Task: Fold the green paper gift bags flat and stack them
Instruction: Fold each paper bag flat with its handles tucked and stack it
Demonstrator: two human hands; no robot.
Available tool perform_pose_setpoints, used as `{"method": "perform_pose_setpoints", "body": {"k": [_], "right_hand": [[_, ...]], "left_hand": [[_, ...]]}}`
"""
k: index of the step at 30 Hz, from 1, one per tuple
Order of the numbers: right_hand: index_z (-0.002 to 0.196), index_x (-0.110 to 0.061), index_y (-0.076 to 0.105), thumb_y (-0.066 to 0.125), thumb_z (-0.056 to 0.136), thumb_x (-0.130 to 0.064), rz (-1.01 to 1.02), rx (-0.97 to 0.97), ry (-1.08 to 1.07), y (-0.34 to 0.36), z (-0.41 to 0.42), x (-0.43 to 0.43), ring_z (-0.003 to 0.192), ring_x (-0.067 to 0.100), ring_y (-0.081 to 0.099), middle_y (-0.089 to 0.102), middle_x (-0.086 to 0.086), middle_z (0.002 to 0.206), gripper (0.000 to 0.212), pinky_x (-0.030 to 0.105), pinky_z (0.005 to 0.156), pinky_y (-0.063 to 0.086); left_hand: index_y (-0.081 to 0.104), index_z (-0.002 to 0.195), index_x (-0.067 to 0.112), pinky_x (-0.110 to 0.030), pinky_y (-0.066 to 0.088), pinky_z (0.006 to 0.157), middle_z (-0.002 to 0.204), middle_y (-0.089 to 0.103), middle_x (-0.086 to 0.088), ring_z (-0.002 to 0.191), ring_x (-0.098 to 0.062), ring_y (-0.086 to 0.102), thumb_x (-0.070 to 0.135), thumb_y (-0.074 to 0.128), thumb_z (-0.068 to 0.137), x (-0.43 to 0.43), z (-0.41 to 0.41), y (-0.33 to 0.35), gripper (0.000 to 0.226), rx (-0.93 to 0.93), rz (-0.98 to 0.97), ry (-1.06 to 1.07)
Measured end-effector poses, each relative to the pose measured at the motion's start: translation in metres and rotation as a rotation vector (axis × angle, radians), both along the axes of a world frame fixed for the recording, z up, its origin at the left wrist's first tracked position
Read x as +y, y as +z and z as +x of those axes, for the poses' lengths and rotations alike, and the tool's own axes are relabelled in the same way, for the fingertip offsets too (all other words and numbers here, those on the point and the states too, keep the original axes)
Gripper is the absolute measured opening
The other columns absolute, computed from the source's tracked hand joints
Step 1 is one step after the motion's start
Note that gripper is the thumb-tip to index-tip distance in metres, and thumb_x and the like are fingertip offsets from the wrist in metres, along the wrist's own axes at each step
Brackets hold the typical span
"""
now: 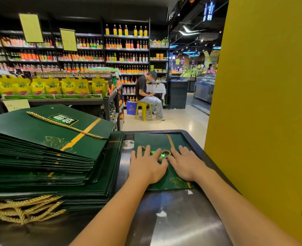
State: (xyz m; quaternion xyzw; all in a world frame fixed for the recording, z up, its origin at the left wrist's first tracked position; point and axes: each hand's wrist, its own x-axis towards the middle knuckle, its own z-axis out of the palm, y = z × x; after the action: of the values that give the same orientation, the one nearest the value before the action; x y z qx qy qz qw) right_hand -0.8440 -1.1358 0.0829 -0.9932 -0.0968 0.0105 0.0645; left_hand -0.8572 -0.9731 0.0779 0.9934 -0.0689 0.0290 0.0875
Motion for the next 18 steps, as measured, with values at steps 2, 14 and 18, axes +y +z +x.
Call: {"method": "perform_pose_setpoints", "body": {"k": [2,14,18], "right_hand": [[0.161,-0.016,0.017,0.017,0.109,-0.047,-0.011,-0.027,0.01,0.004,-0.003,0.002,0.154,0.032,0.013,0.018,0.018,0.166,0.06,0.045,0.124,0.015],[0.085,-0.014,0.073,0.053,0.1,-0.026,0.852,-0.192,0.06,0.085,-0.089,0.094,0.071,0.015,0.064,0.072,0.004,0.078,0.028,0.03,0.065,0.048],[0.1,-0.003,0.072,0.057,0.101,-0.038,1.095,0.111,0.073,0.108,-0.112,0.142,0.057,0.013,0.061,0.074,0.011,0.08,0.038,0.027,0.056,0.048]], "left_hand": [[0.016,0.161,0.037,-0.052,0.0,0.125,0.171,0.006,-0.006,0.157,-0.032,-0.003,0.058,0.02,0.102,0.001,-0.005,0.004,0.062,-0.017,-0.007,0.014],[0.065,0.12,0.024,-0.039,0.051,0.087,0.114,0.062,0.0,0.106,-0.023,0.059,0.034,0.048,0.099,0.063,-0.148,0.127,0.029,-0.304,-0.141,-0.061],[0.066,0.121,0.024,-0.035,0.05,0.085,0.115,0.064,0.003,0.106,-0.019,0.059,0.038,0.049,0.101,0.13,-0.186,0.173,0.03,-0.51,-0.06,0.098]]}}
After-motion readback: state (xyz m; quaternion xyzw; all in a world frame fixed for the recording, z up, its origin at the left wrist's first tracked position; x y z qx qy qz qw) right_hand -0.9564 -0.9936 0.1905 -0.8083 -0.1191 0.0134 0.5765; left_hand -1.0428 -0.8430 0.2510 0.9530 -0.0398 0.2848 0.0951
